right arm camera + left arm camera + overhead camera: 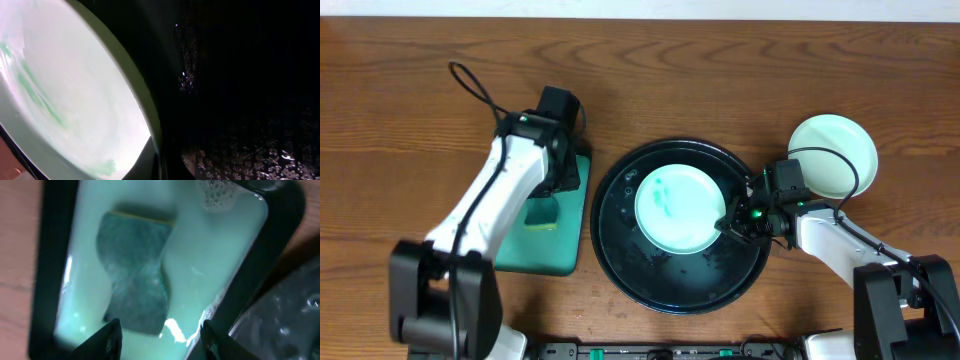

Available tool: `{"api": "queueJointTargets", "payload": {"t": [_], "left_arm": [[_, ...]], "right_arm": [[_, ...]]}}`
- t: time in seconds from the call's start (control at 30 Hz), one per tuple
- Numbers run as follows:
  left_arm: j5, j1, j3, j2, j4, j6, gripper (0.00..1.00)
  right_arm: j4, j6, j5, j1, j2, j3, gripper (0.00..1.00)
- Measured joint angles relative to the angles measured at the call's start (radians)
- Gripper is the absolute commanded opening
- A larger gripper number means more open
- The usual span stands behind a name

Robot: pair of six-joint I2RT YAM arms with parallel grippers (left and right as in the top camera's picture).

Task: Clean dirty plates on tray and stack at the side
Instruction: 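Grasp the sponge with the left gripper and lift it from the water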

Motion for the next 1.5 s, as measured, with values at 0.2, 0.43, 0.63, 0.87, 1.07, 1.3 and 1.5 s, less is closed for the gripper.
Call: {"api": "queueJointTargets", "payload": {"t": [0.2, 0.43, 0.63, 0.87, 1.07, 1.3, 1.5], "left_arm": [[0.105, 0.113, -0.005, 0.066, 0.061, 0.036, 0.50], [0.164, 0.175, -0.098, 0.066, 0.140, 0.074, 0.45], [0.188, 0.175, -0.203, 0.066, 0.238, 0.087, 0.23], [0.179, 0.184, -0.222, 0.064, 0.274, 0.087, 0.07], [0.182, 0.175, -0.222, 0.008, 0.277, 0.087, 0.07], [0.140, 0.072, -0.221, -0.334, 0.289, 0.104, 0.07], [0.038, -0.067, -0.220, -0.563, 0.288, 0.128, 0.07]], "right_arm": [[0.000, -0.002, 0.000, 0.000, 0.000, 0.000, 0.01], [0.000, -0.002, 0.001, 0.001, 0.000, 0.001, 0.01], [-0.005, -0.002, 0.001, 0.001, 0.000, 0.001, 0.01], [-0.018, -0.003, 0.002, 0.003, 0.000, 0.004, 0.01], [-0.021, -0.003, -0.001, 0.004, 0.000, 0.004, 0.01], [-0.021, -0.003, -0.001, 0.004, 0.002, 0.005, 0.01], [-0.024, -0.022, 0.000, 0.004, 0.002, 0.005, 0.01]]}}
